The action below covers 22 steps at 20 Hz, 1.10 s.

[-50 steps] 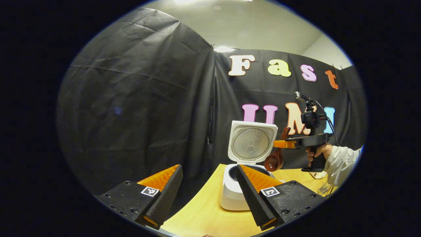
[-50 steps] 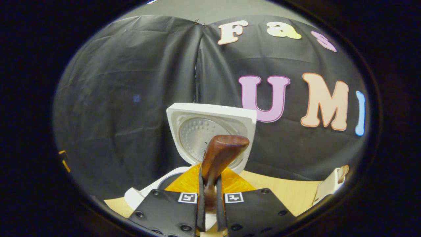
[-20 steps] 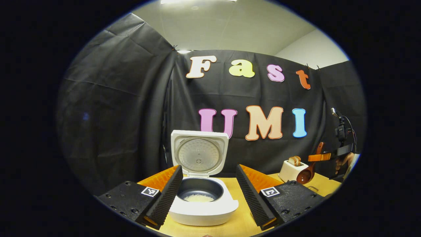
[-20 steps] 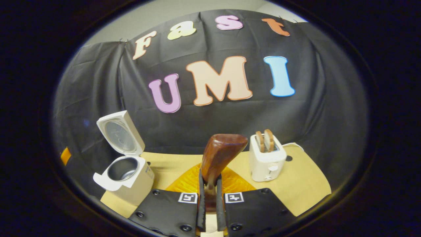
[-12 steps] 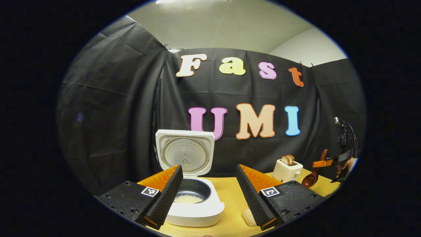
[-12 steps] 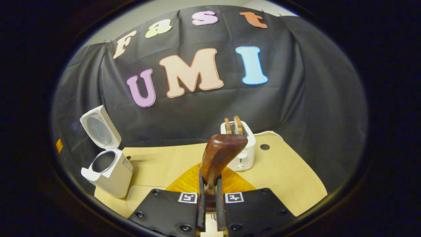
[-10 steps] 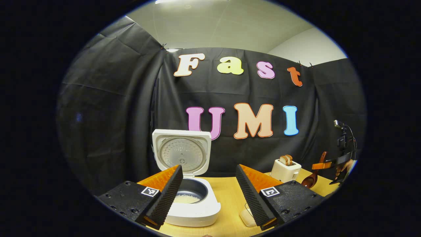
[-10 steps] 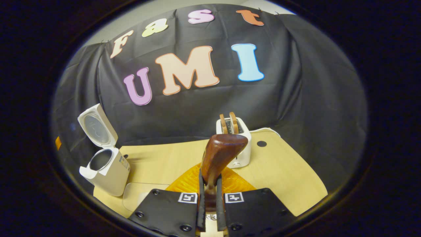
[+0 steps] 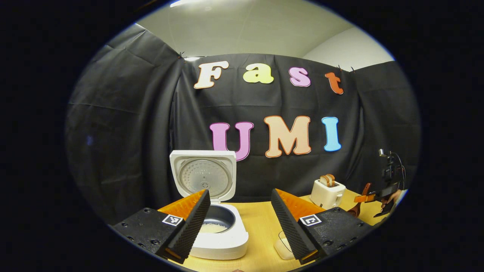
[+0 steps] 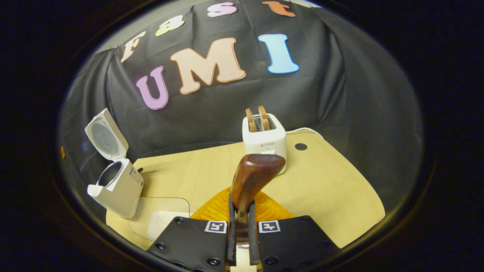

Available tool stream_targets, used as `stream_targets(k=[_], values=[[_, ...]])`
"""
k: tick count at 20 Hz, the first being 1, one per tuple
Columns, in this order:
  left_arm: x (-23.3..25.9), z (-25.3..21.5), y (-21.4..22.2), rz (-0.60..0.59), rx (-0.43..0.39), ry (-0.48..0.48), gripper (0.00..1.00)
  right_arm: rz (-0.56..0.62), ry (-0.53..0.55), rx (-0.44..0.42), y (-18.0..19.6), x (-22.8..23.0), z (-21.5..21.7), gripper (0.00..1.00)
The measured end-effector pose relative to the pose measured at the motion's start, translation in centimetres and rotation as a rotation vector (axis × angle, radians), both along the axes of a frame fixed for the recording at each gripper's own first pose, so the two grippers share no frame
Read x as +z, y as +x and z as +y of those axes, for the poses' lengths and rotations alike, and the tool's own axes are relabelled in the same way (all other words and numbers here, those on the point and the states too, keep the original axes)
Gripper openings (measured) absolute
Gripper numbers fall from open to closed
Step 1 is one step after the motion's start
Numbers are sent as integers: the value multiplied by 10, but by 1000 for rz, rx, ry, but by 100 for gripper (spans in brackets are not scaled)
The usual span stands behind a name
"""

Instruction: Close the left gripper, press the button to open the rice cooker; take a wooden spoon from the chopstick holder with the right hand, scoop a spoonful of rice and pour it into the rice cooker, then put the wooden spoon back into the chopstick holder.

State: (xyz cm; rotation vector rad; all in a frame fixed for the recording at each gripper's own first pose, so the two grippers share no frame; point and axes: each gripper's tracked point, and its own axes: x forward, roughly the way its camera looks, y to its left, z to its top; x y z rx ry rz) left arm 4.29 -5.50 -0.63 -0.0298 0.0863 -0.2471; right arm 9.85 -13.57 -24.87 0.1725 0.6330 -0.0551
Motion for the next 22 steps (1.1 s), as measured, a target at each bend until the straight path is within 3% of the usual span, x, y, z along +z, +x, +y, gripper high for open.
stream_targets(k=[11,15,17,22], values=[[2,6,-5,-2,24,17,96,64,49,-23,-15,-52,-6,17],[4,3,-4,-5,16,18,96,60,67,-30,-18,-50,-7,20],[5,1,-5,-9,13,19,94,56,63,-35,-20,-47,-10,17],[6,1,-7,-14,5,11,95,42,-2,-50,-29,-37,-29,69]])
